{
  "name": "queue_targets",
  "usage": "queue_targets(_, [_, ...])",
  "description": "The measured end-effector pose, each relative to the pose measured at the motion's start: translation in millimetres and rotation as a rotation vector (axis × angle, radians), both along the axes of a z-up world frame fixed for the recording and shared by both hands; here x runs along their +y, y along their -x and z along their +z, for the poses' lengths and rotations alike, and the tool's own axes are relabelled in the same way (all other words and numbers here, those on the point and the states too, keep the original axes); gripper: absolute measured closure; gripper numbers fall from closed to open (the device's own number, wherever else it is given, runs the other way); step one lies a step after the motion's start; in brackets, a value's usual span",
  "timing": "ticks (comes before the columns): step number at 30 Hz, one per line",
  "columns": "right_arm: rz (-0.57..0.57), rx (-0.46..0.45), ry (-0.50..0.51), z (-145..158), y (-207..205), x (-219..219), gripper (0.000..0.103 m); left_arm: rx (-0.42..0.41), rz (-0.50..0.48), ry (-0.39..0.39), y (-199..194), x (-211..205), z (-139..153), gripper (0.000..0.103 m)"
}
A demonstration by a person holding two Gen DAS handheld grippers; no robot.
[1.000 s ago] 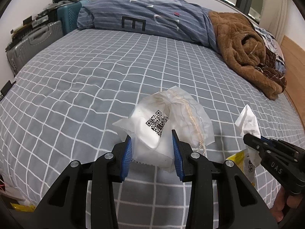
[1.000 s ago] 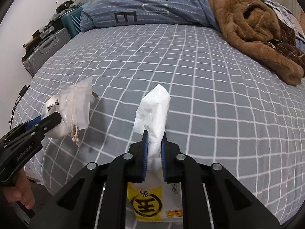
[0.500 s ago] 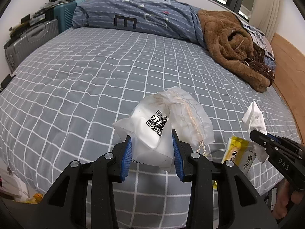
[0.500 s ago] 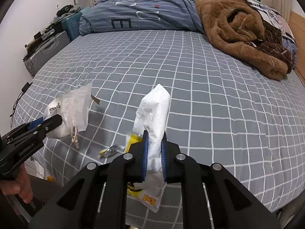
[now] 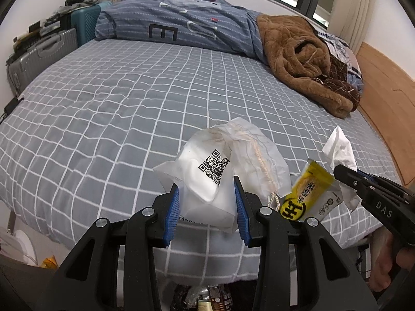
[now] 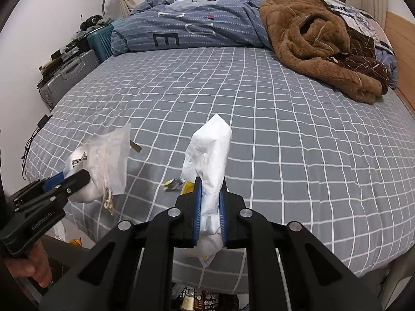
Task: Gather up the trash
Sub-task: 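Lift the white bag and tissue off the bed and carry them over the bin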
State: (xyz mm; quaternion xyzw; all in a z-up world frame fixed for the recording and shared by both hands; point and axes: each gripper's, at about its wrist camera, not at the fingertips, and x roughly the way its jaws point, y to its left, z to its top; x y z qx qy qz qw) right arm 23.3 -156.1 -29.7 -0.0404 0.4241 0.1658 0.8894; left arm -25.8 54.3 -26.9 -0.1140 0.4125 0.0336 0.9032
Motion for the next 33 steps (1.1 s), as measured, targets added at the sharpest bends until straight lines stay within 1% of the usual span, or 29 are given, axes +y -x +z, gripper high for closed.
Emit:
queue_targets(4, [0.003,-0.014,-0.016,8,18,-1,0.091,-0.004,-0.007,0.008,15,-5,2,0.066])
queue_targets(10, [-0.007,-0.015,-0.031,10,41,-8,0.091,-0.011,-0.011,0.001,37,-9,6,0.066])
queue_targets(15, [-0.012,-0.007,-0.024,6,60,-12,0.091,0.003,-0.024,0.001,55,-17,0,0.066])
queue_targets(24, [-0.021,0.027,-0.032,-10,88,-22,0.091,0.022,-0.024,0.011,86,-16,-10,0.066])
queue_targets(28, [-0.017,0.011,-0.049,-8,102,-26,0.091,0.023,-0.028,0.012,97,-19,-12,0.066])
queue_targets(33, [-0.012,-0.01,-0.073,0,117,-33,0.091,0.009,-0.027,0.009,106,-19,-8,0.066])
